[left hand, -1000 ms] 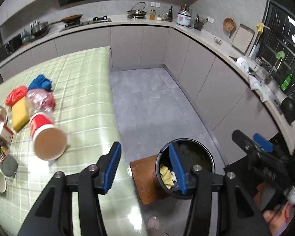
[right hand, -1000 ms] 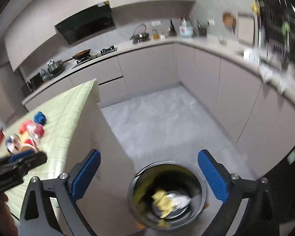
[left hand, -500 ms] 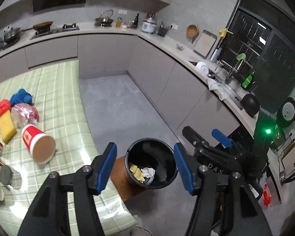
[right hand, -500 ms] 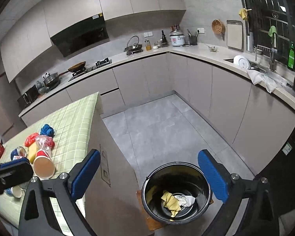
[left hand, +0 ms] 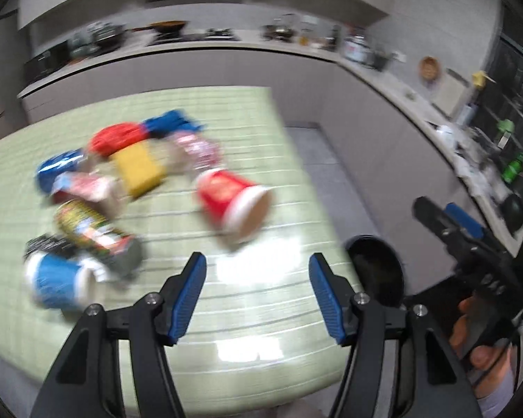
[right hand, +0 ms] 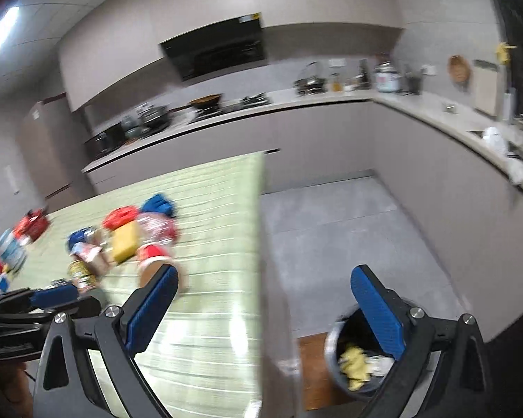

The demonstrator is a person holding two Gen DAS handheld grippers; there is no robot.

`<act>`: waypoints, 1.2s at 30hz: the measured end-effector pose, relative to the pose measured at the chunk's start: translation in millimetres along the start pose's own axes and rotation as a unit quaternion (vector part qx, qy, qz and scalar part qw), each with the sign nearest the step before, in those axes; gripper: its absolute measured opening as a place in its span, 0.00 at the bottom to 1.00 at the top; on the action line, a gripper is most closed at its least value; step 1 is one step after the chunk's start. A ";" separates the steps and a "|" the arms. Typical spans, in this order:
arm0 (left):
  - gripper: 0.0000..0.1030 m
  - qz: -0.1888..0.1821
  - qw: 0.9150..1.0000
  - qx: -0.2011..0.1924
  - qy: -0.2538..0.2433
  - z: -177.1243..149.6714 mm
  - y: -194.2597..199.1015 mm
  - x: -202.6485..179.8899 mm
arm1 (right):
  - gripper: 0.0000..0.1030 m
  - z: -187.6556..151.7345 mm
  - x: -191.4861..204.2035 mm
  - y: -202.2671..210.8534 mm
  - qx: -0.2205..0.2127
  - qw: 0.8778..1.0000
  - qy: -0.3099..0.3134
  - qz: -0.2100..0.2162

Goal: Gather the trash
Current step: 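Move both tools back toward the remaining trash on the island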

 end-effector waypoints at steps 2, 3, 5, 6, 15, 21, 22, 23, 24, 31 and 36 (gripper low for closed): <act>0.61 0.026 1.000 -0.004 0.009 -5.6 5.4 27.6 | 0.98 -6.3 26.2 -11.7 0.013 1.000 0.005 0.023; 0.61 0.037 0.999 -0.007 0.013 -8.1 8.7 40.8 | 0.98 -9.0 36.5 -16.8 0.017 0.999 0.008 0.031; 0.61 0.057 0.998 -0.012 0.019 -12.3 14.5 71.3 | 0.98 -16.6 61.0 -27.0 0.023 0.999 0.019 0.039; 0.61 0.063 0.998 -0.012 0.021 -14.9 16.4 85.0 | 0.98 -19.7 70.9 -30.2 0.025 0.999 0.023 0.041; 0.61 0.093 0.995 0.002 0.031 -28.0 31.4 174.5 | 0.98 -45.1 150.4 -50.6 0.039 0.998 0.009 0.053; 0.61 0.108 0.992 0.004 0.065 -16.6 27.1 218.7 | 0.98 -45.4 174.1 -50.0 0.042 0.998 0.025 0.047; 0.61 0.111 0.991 0.003 0.075 -13.3 24.9 225.9 | 0.98 -44.0 174.5 -51.3 0.044 0.998 0.026 0.047; 0.61 0.114 0.990 0.002 0.079 -12.0 23.9 230.7 | 0.98 -42.5 174.3 -54.0 0.046 0.997 0.027 0.047; 0.61 0.118 0.989 0.000 0.085 -9.4 22.7 233.9 | 0.98 -40.4 173.2 -55.7 0.046 0.997 0.026 0.048; 0.61 0.144 0.983 -0.004 0.113 1.1 14.7 251.7 | 0.98 -29.4 166.2 -77.0 0.053 0.997 0.022 0.060; 0.61 0.150 0.981 0.015 0.126 -7.7 -0.1 260.4 | 0.98 -23.4 164.7 -96.3 0.054 0.995 0.035 0.073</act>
Point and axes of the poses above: each gripper's, at about its wrist camera, not at the fingertips, and y roughly against the way its jaws point, x to its left, z to its top, the point moved 4 cm from there along -y, roughly the way its jaws point, and after that the axes turned 7 degrees about -x, right-handed, at the moved point
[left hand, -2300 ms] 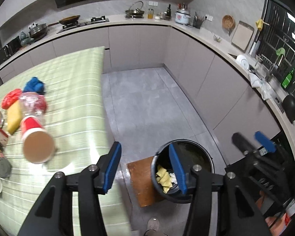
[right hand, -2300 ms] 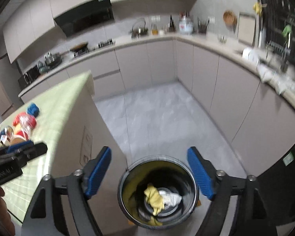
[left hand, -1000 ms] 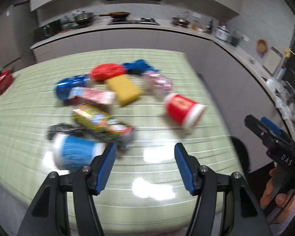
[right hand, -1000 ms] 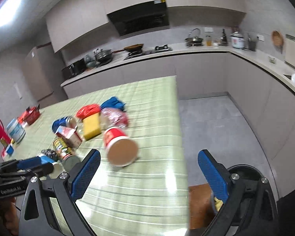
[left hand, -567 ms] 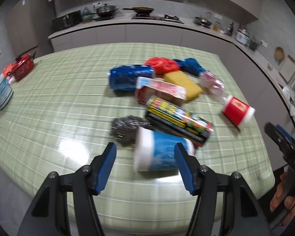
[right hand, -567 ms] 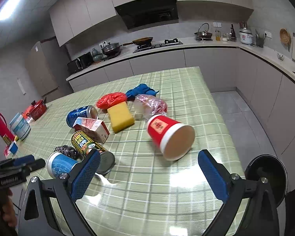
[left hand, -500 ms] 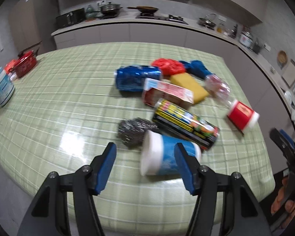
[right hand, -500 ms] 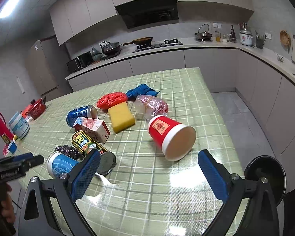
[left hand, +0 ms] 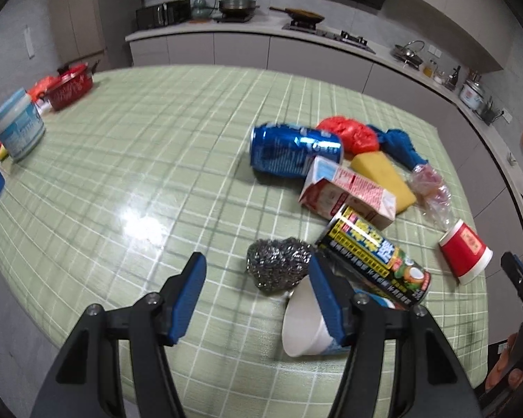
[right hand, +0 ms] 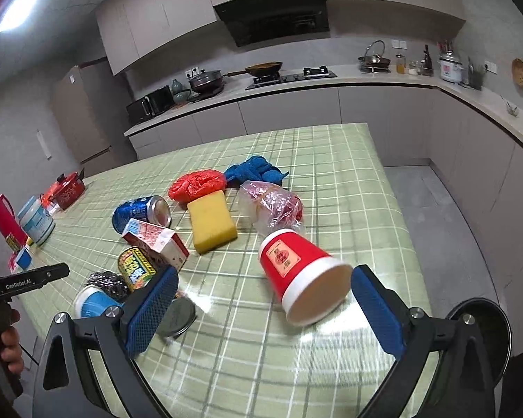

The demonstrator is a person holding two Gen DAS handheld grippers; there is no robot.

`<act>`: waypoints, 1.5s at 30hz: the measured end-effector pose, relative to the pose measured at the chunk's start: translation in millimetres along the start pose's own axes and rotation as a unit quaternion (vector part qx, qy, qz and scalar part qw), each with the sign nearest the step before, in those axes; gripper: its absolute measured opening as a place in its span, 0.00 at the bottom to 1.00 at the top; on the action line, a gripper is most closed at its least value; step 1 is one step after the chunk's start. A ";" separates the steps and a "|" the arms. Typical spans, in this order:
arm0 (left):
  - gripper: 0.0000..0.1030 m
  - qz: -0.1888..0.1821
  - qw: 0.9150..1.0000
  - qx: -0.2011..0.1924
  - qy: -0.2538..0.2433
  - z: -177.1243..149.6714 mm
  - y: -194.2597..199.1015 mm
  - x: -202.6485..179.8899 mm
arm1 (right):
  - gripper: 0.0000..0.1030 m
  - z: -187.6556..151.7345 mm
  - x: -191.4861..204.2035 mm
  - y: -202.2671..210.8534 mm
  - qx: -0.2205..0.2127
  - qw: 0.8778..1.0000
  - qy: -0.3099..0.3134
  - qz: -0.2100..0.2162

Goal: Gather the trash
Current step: 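Move both tools back toward the remaining trash on the island, then grasp the blue paper cup with the left tool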

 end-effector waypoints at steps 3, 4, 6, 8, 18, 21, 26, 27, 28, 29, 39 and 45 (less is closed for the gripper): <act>0.61 0.001 1.000 0.014 0.007 -3.6 -7.8 3.0 | 0.98 -1.5 -4.1 -6.9 0.005 1.000 -0.014 0.001; 0.61 0.003 1.000 0.014 0.007 -2.9 -8.9 6.7 | 0.98 -1.9 -3.5 -7.9 0.007 1.000 -0.017 0.002; 0.61 0.002 1.000 0.009 0.001 -0.7 -7.2 8.3 | 0.98 -1.4 2.1 -8.4 0.008 1.000 -0.013 0.001; 0.61 -0.011 1.000 0.006 -0.011 2.6 -5.8 9.8 | 0.98 -2.0 10.4 -7.7 0.007 1.000 -0.007 -0.005; 0.61 -0.082 0.990 0.002 -0.112 2.3 1.6 19.1 | 0.98 -53.2 71.9 4.4 0.003 0.998 -0.039 -0.051; 0.61 -0.095 0.988 0.012 -0.124 -2.3 0.7 26.2 | 0.98 -77.3 90.8 2.4 0.014 0.996 -0.037 -0.074; 0.61 -0.105 0.985 0.015 -0.135 -12.0 7.8 41.4 | 0.98 -103.8 106.2 -7.6 0.034 0.994 -0.045 -0.093; 0.61 -0.105 0.986 0.016 -0.132 -14.5 9.9 45.6 | 0.98 -106.4 108.5 -10.0 0.037 0.994 -0.044 -0.095; 0.61 -0.105 0.986 0.017 -0.130 -16.6 11.3 48.4 | 0.98 -107.9 110.1 -11.4 0.039 0.994 -0.041 -0.097; 0.61 -0.104 0.986 0.018 -0.129 -17.9 11.2 50.7 | 0.98 -108.9 112.6 -12.8 0.041 0.994 -0.037 -0.098; 0.61 -0.090 0.989 0.019 -0.115 -31.8 18.4 58.5 | 0.98 -106.3 104.9 -6.3 0.035 0.994 -0.041 -0.098; 0.61 -0.085 0.990 0.018 -0.111 -39.2 11.8 50.1 | 0.98 -111.4 103.1 -24.9 0.052 0.993 -0.029 -0.099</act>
Point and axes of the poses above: each gripper's, at about its wrist camera, not at the fingertips, and y roughly against the way its jaws point, x to its left, z to its top, the point moved 4 cm from there along -y, roughly the way its jaws point, and after that the axes turned 7 degrees about -x, right-handed, at the moved point
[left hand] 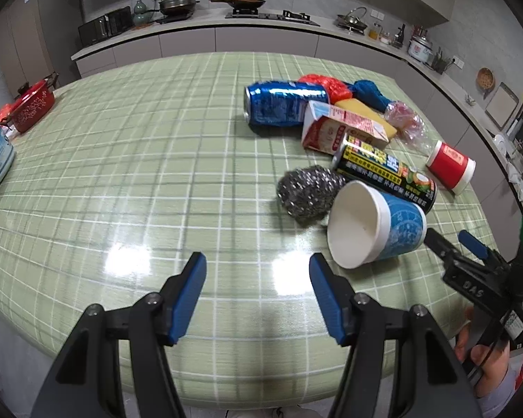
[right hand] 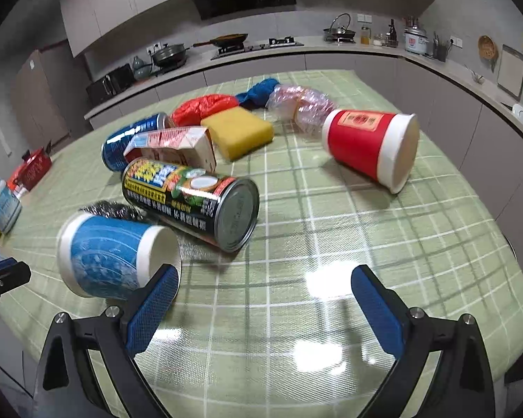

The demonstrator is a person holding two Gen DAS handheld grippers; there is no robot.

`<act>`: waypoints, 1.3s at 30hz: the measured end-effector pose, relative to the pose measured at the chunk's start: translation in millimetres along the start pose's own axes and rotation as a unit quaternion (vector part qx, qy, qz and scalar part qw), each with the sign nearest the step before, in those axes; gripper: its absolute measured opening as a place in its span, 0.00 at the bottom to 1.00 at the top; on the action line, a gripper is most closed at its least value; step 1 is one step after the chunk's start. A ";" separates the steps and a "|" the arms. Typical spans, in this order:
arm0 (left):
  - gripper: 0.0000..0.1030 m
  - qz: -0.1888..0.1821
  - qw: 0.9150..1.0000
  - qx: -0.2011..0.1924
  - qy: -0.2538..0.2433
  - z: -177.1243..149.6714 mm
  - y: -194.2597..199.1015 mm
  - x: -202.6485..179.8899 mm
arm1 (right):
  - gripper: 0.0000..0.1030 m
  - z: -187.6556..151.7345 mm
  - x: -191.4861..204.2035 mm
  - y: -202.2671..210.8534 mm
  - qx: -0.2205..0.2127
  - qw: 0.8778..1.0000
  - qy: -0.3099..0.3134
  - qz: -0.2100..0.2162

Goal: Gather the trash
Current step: 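Grasp the blue paper cup with the left tool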

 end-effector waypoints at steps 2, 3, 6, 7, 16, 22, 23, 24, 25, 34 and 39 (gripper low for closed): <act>0.61 0.002 1.000 0.004 -0.007 -3.0 -3.6 -4.1 | 0.98 -3.0 3.0 -7.3 0.011 1.000 0.002 0.004; 0.61 0.004 1.000 0.004 -0.010 -4.0 -3.9 -5.2 | 0.98 -4.1 3.8 -8.4 0.014 1.000 0.002 0.008; 0.61 0.004 1.000 0.006 -0.010 -8.0 -2.7 -5.6 | 0.98 -7.9 8.2 -2.2 0.013 1.000 0.000 0.019; 0.61 0.004 1.000 0.007 -0.009 -9.4 -2.7 -4.7 | 0.98 -9.8 9.8 1.0 0.013 1.000 -0.002 0.023; 0.61 0.011 1.000 0.011 0.018 -17.3 0.4 7.1 | 0.98 -26.8 59.3 19.4 0.027 0.994 0.015 0.101; 0.61 -0.002 0.999 0.013 0.041 -18.7 4.9 8.2 | 0.98 -31.7 71.9 23.5 0.036 0.991 0.035 0.122; 0.61 -0.008 0.999 0.013 0.041 -18.7 5.7 4.4 | 0.98 -31.3 67.6 26.3 0.034 0.992 0.033 0.119; 0.61 -0.013 0.999 0.012 0.038 -18.7 6.8 -0.5 | 0.98 -30.6 63.1 28.3 0.033 0.992 0.030 0.117; 0.61 -0.020 0.999 0.011 0.035 -18.1 7.4 -6.2 | 0.98 -29.5 57.8 30.7 0.031 0.993 0.026 0.114; 0.61 -0.079 0.997 0.023 0.004 -12.6 5.6 -63.5 | 0.98 -17.3 8.5 56.7 -0.003 0.997 -0.011 0.081; 0.61 -0.075 0.997 0.031 -0.006 -9.5 -8.8 -84.6 | 0.98 -14.7 -20.4 67.6 -0.015 0.998 -0.032 0.059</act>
Point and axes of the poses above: each gripper's, at about its wrist camera, not at the fingertips, and y roughly against the way its jaws point, x to its left, z to its top, the point moved 4 cm from there along -y, roughly the way its jaws point, and after that the axes turned 7 degrees about -x, right-handed, at the moved point
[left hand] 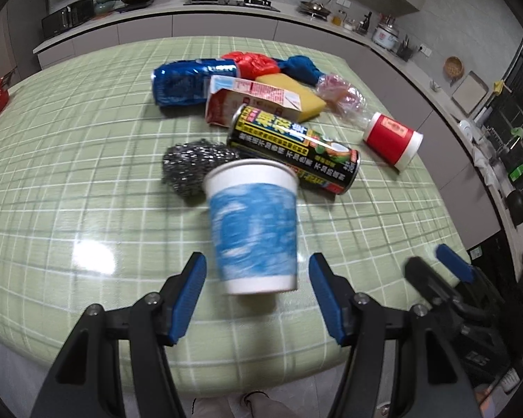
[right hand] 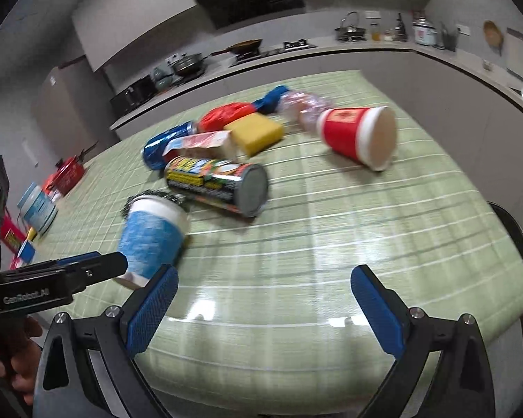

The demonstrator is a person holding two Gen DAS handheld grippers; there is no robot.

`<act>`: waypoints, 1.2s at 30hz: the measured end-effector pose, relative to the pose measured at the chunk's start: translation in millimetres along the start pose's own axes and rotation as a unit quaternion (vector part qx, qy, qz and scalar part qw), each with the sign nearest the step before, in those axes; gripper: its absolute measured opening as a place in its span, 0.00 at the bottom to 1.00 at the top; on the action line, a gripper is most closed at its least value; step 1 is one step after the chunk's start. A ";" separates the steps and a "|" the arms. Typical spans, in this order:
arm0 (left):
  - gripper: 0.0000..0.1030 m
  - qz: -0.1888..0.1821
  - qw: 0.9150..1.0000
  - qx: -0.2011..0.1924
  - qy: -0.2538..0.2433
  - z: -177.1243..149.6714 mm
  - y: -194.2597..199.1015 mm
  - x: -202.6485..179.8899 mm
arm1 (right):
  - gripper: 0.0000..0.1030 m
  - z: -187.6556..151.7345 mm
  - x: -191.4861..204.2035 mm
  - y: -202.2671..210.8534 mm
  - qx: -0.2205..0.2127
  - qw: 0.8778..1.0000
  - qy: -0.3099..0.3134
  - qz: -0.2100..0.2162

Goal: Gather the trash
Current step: 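Grasp the blue paper cup with the left tool, then grasp the red paper cup with the right tool while the left tool holds the blue cup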

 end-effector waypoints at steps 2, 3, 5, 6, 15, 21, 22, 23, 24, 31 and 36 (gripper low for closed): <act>0.61 0.004 1.000 0.003 0.002 1.0 -7.1 -1.3 | 0.98 0.9 -8.3 5.4 -0.005 1.000 -0.006 -0.006; 0.61 0.008 1.000 0.002 0.001 1.6 -10.5 -0.7 | 0.98 1.7 -12.0 8.2 -0.008 1.000 -0.007 -0.009; 0.61 0.016 1.000 0.005 0.000 3.2 -20.0 2.1 | 0.98 3.1 -17.9 12.1 -0.012 1.000 -0.011 -0.014; 0.61 0.014 1.000 0.010 0.003 3.6 -26.0 4.1 | 0.98 4.1 -20.5 13.6 -0.014 1.000 -0.013 -0.017; 0.58 0.002 1.000 -0.011 -0.014 9.8 -35.7 7.1 | 0.98 10.5 -34.3 11.3 -0.020 0.998 -0.026 -0.046; 0.55 -0.017 0.998 -0.055 -0.018 24.4 -13.0 17.4 | 0.98 25.5 -38.6 2.5 -0.028 0.997 -0.026 -0.063; 0.55 -0.019 0.998 -0.064 -0.015 27.9 -7.7 20.3 | 0.98 29.3 -39.3 0.3 -0.030 0.997 -0.023 -0.067; 0.55 -0.021 0.997 -0.070 -0.012 30.6 -3.6 22.6 | 0.98 32.4 -39.6 -2.0 -0.030 0.997 -0.021 -0.069; 0.55 -0.023 0.997 -0.078 -0.009 34.9 0.1 24.7 | 0.98 36.3 -40.0 -5.0 -0.031 0.997 -0.018 -0.071; 0.55 -0.003 0.995 -0.100 0.017 67.9 -7.2 33.4 | 0.98 62.6 -50.7 -25.9 -0.030 0.997 0.000 -0.068; 0.55 0.011 0.994 -0.105 0.028 84.2 -20.3 13.1 | 0.98 84.5 -64.2 -45.0 -0.026 0.998 0.025 -0.050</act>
Point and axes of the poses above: each gripper's, at about its wrist camera, not at the fingertips, and y roughly against the way its jaws point, x to its left, z to its top, the point moved 4 cm from there along -y, roughly the way its jaws point, and after that the axes turned 7 degrees about -x, right-handed, at the moved point
